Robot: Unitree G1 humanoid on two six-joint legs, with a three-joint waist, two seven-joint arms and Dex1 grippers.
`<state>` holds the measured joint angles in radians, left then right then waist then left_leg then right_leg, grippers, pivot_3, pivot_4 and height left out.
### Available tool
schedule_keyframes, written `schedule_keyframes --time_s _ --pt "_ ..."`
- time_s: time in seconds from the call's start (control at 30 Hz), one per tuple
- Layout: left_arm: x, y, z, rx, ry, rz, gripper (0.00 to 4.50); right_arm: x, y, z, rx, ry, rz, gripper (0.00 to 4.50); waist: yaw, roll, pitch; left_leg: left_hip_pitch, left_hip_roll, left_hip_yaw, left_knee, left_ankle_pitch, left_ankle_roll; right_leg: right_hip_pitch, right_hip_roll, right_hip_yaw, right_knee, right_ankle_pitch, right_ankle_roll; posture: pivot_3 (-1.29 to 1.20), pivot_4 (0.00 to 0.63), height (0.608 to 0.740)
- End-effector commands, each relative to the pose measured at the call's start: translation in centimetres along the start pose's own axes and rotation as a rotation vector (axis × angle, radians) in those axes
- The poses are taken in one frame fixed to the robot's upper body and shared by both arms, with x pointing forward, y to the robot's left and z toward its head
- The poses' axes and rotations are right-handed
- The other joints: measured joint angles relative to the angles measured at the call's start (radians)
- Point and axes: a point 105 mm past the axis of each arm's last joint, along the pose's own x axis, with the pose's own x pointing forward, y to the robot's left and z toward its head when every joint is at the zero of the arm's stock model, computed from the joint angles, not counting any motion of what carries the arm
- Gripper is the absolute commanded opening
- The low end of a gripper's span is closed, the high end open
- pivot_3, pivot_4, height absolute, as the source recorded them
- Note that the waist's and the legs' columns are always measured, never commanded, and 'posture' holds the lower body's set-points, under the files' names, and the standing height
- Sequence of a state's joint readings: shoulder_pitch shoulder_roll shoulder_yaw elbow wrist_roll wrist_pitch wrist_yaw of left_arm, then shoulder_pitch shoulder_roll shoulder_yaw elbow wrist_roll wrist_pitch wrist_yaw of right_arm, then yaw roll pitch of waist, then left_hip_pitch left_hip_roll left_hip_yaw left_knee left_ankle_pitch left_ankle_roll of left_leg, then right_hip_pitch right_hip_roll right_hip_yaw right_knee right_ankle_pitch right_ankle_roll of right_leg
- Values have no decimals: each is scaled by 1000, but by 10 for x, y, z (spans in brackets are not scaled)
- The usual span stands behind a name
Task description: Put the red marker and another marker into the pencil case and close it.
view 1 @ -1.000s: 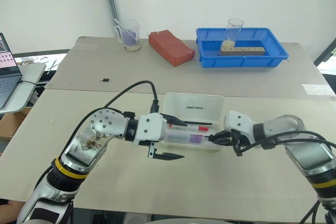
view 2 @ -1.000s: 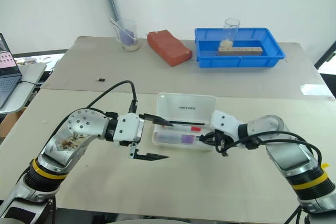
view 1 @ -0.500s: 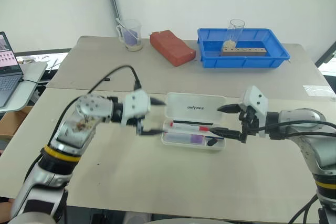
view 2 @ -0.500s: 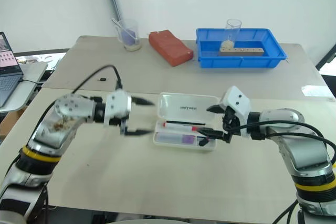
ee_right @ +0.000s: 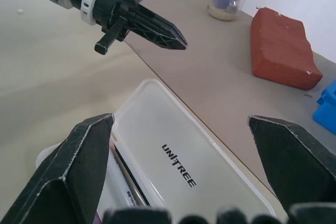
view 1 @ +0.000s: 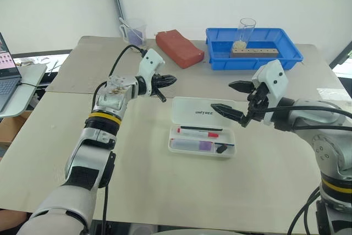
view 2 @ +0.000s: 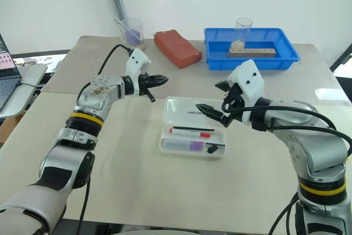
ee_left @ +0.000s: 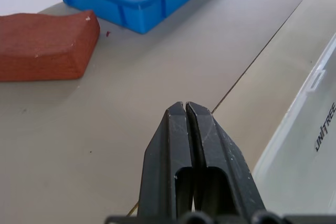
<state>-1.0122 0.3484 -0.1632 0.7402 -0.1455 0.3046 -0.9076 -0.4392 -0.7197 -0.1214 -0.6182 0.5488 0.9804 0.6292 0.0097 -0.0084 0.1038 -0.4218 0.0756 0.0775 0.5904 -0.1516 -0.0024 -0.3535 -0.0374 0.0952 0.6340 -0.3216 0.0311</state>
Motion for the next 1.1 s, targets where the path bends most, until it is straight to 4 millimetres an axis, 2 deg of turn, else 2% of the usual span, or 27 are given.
schedule_keyframes --time_s 0.03,0.17,0.33,0.5,0.63,0.77,0.9,1.0,1.1 --pt "3 -8 2 44 34 -78 62 -10 11 21 -63 -54 25 4500 0 0 0 0 0 0 0 0 0 0 0 0 0 0 0 0 150 740" --pt "2 -16 -6 47 82 -151 62 -13 19 36 -71 -91 69 4500 -1 0 0 0 0 -1 0 0 0 0 0 -1 0 0 0 0 150 740" --pt "-4 -30 4 24 48 -264 62 -12 16 41 -74 -100 60 4500 0 0 0 -1 0 -2 0 0 0 0 0 -1 0 0 0 0 150 740" --pt "-26 -55 -2 59 86 -438 62 -19 6 19 -74 -26 50 4500 -6 1 0 -1 0 -2 -1 0 0 1 0 -1 -2 0 0 0 150 740" --pt "-41 -86 -7 64 107 -572 62 -23 -4 4 -73 16 39 4500 -10 1 0 -1 0 -3 0 0 0 1 0 -1 0 0 -1 0 150 740" --pt "-42 -109 -19 101 128 -608 62 -22 -4 -4 -61 36 64 4500 -10 2 -1 0 0 -3 0 0 0 2 0 -1 -1 0 -1 0 150 740" --pt "-44 -127 -46 166 205 -642 62 -23 10 -23 -48 122 155 4500 -11 2 -1 0 0 -4 0 0 0 2 0 -1 -1 0 -1 0 150 740" --pt "-44 -131 -69 242 275 -635 62 -25 22 -34 -43 174 218 4500 -11 2 -1 0 0 -4 0 0 0 2 0 -1 -1 0 -1 0 150 740" --pt "-40 -129 -87 350 327 -605 62 -21 21 -37 -38 176 207 4500 -9 2 -1 0 -1 -5 1 0 0 3 0 -1 -1 0 -1 0 150 740"
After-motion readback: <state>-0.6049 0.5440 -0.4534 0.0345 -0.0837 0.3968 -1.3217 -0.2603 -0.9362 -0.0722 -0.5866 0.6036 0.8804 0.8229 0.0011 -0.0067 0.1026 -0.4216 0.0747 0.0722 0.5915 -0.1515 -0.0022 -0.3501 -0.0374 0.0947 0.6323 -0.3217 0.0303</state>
